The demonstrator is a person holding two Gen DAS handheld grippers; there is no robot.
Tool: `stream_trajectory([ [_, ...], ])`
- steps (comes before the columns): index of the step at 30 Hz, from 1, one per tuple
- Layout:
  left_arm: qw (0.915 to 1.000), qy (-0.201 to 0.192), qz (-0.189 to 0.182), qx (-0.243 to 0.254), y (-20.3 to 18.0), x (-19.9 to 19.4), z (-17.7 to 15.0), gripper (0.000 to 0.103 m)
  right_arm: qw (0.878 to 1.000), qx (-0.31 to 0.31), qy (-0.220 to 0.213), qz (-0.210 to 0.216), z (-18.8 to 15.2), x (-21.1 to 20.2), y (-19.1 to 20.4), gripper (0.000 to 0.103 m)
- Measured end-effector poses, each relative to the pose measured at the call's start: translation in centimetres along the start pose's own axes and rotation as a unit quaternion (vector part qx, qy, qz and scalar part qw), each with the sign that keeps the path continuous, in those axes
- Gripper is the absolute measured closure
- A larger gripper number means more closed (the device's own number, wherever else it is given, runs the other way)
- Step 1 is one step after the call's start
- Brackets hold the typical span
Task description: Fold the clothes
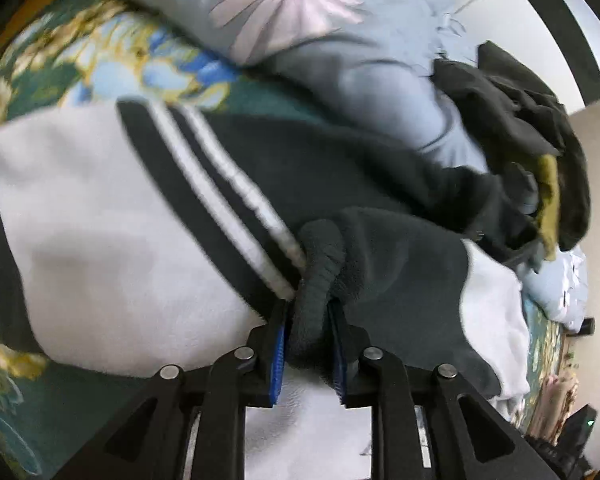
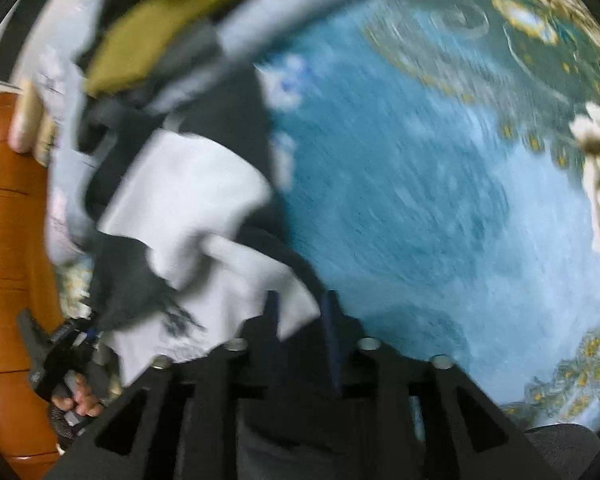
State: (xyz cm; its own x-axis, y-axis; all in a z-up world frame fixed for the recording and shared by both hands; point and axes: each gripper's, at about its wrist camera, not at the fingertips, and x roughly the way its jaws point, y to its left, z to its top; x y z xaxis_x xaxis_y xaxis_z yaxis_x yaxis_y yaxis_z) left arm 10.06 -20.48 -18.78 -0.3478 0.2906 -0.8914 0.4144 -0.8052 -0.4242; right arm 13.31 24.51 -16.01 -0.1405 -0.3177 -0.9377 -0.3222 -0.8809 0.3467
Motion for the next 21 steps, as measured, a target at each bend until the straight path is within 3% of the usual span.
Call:
stream_trajectory([
  [2, 0.9998, 0.007, -0.009, -0.016, 0.4, -0.1, -0.3, 0.078, 0.999, -0.003, 0.026, -0.029, -0.1, 1.4, -0.5, 0.065],
  [5, 0.9988, 0.016, -0.028, -0.037, 0.6, -1.3, -0.7, 0.070, 0.997, -0.013, 0.059, -0.043, -0.1, 3.1, -0.5, 0.060],
  [10, 0.9975, -0.003, -0.048, -0.052, 2.4, -5.0, -3.0, 0.056, 0.996, -0.047, 0.045, -0.067, -0.7, 3.6, 0.5, 0.059],
  [12, 0.9971, -0.012, -0.047, -0.059, 3.5, -6.4, -3.9, 0.055, 0.995, -0.063, 0.047, -0.063, -1.2, 3.6, 1.0, 0.072],
  [13, 0.9970, -0.018, -0.042, -0.063, 4.2, -7.3, -4.0, 0.055, 0.994, -0.073, 0.050, -0.056, -1.6, 3.6, 1.4, 0.092],
  [18, 0.9940, -0.043, -0.022, -0.098, 8.3, -9.9, -4.6, 0.055, 0.991, -0.097, 0.042, -0.085, -2.4, 2.5, 1.7, 0.096],
  [21, 0.9898, -0.065, -0.004, -0.127, 11.3, -11.8, -4.9, 0.055, 0.990, -0.057, 0.032, -0.127, -2.5, 1.3, -0.7, 0.096],
])
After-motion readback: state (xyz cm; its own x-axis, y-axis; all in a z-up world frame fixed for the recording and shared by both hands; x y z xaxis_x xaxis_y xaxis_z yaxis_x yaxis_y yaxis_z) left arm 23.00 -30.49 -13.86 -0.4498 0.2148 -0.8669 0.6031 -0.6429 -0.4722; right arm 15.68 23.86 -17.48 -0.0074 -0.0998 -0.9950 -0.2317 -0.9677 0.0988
